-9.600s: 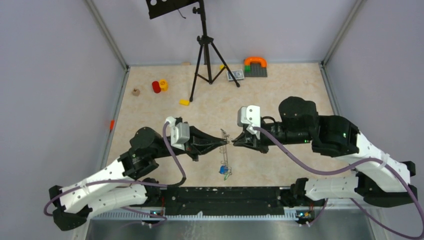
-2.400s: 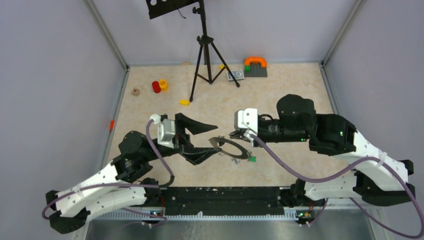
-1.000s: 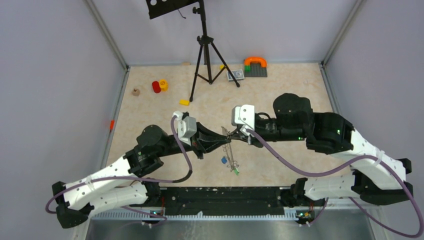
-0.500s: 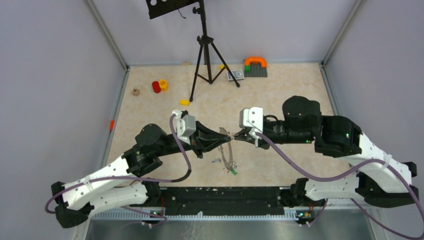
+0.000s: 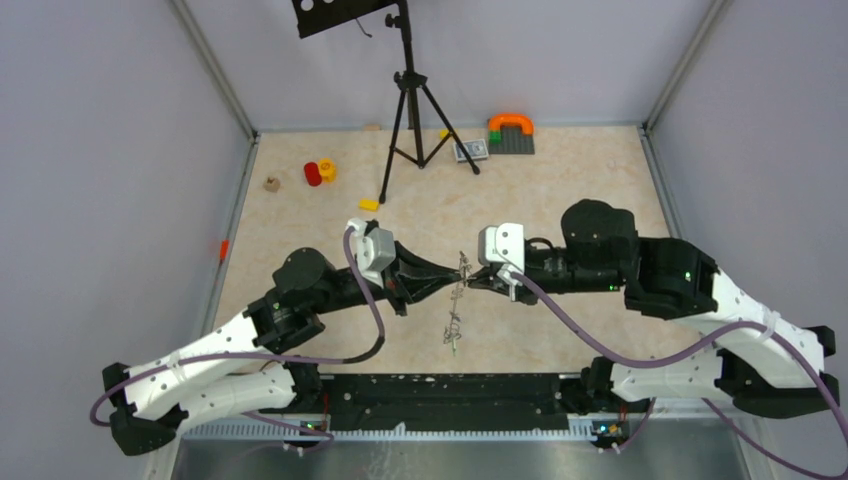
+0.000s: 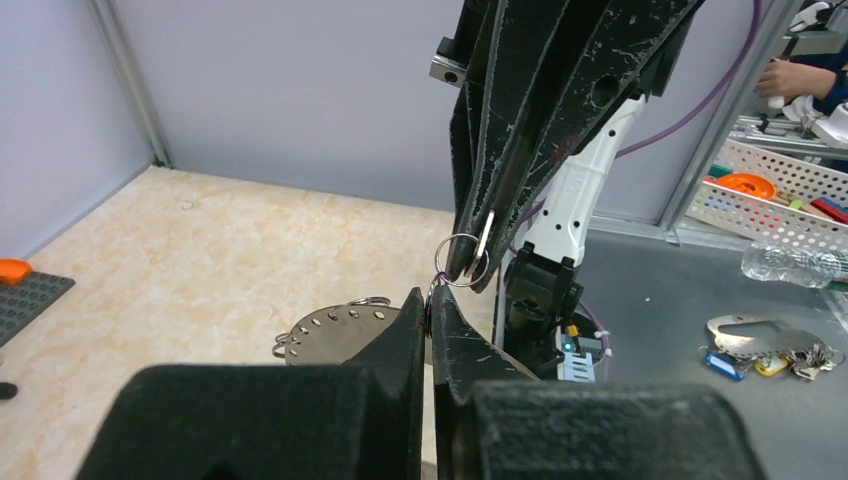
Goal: Remove the keys from the keyring
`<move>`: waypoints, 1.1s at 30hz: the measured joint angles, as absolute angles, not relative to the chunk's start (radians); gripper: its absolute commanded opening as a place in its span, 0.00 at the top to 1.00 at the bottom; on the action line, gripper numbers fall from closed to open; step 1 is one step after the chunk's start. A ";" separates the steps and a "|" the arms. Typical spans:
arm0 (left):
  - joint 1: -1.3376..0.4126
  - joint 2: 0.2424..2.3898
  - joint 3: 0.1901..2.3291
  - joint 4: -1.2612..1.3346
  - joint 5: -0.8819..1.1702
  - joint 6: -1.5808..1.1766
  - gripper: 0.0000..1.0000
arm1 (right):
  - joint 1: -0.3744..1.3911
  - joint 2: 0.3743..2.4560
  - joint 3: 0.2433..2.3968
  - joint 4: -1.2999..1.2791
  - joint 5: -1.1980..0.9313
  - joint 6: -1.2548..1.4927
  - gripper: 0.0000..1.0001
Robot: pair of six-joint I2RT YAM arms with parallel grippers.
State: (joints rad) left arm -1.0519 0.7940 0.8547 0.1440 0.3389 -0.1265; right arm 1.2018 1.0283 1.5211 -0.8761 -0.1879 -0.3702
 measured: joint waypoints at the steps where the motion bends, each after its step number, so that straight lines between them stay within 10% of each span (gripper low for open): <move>1: -1.053 0.794 0.855 0.142 0.332 -0.128 1.00 | 1.202 1.026 1.516 -0.872 -0.189 -0.369 1.00; 33: -1.053 0.755 0.838 0.136 0.267 -0.152 1.00 | 1.201 0.969 1.278 -0.657 -0.144 -0.309 1.00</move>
State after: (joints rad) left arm -1.0534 0.7551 0.8383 0.1364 0.2668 -0.1516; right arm 1.2015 0.9691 1.2778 -0.6571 -0.1444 -0.3088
